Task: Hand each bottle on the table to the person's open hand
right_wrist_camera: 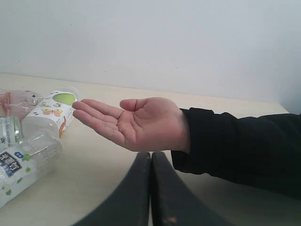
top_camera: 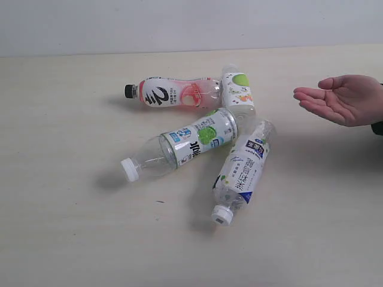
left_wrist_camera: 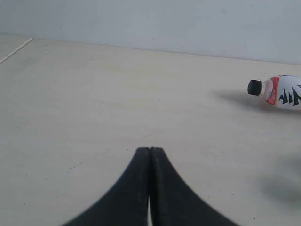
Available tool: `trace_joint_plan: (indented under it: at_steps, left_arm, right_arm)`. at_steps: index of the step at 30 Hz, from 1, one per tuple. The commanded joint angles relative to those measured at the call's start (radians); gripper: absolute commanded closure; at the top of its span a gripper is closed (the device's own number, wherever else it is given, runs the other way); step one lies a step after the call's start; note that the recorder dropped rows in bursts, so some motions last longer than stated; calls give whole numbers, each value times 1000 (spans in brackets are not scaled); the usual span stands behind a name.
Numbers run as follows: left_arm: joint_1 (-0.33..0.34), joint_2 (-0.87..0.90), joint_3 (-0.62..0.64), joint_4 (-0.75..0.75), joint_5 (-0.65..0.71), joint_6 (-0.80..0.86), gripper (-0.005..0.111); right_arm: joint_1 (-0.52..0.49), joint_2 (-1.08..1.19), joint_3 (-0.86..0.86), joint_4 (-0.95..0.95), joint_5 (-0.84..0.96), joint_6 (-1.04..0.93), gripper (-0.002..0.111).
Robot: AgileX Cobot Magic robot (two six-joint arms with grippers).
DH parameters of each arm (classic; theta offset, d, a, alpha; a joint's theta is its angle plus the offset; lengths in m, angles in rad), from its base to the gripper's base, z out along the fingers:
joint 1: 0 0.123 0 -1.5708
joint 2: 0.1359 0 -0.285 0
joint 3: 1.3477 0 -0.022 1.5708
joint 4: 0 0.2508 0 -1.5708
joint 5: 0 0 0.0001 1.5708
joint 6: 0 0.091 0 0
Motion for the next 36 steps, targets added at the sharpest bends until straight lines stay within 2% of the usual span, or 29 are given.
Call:
trace_joint_plan:
  at_steps: [1,5,14,20,23,24,26,27,28,30,32,33,34,36]
  left_arm:
    - [0,-6,2,21,-10,7,107]
    - [0,-6,2,60,-93,4,107]
    - [0,-6,2,46,-703,-10,107]
    - [0,-6,2,46,-934,-299,107]
    - [0,-6,-7,60,-1101,-427,107]
    - [0,1,-47,59,-1095,-441,107]
    - [0,100,-221,85,-951,-483,107]
    - [0,212,-365,151,-786,-493,107]
    - [0,286,-449,200,-688,-516,107]
    - [-2,583,-698,398,-337,-641,107]
    - [-2,810,-860,385,-56,-583,107]
    - [-2,931,-932,286,103,-471,107]
    - [-2,1017,-982,179,173,-347,107]
    - [-2,1241,-1118,-198,427,104,107]
  right_arm:
    - [-4,-6,5,1,-8,-4,108]
    - [-4,-6,5,1,-8,-4,108]
    - [-4,-6,5,1,-8,-4,108]
    - [-4,-6,5,1,-8,-4,108]
    - [-4,-6,5,1,-8,-4,108]
    - [-4,-6,5,1,-8,-4,108]
    - [-4,-6,5,1,-8,-4,108]
    - [-4,-6,5,1,-8,-4,108]
    - [-4,-6,5,1,-8,-4,108]
    - [-4,-6,5,1,-8,-4,108]
    - [-4,-6,5,1,-8,-4,108]
    - [-4,-6,5,1,-8,-4,108]
    - [-4,-6,5,1,-8,-4,108]
    - [-4,-6,5,1,-8,-4,108]
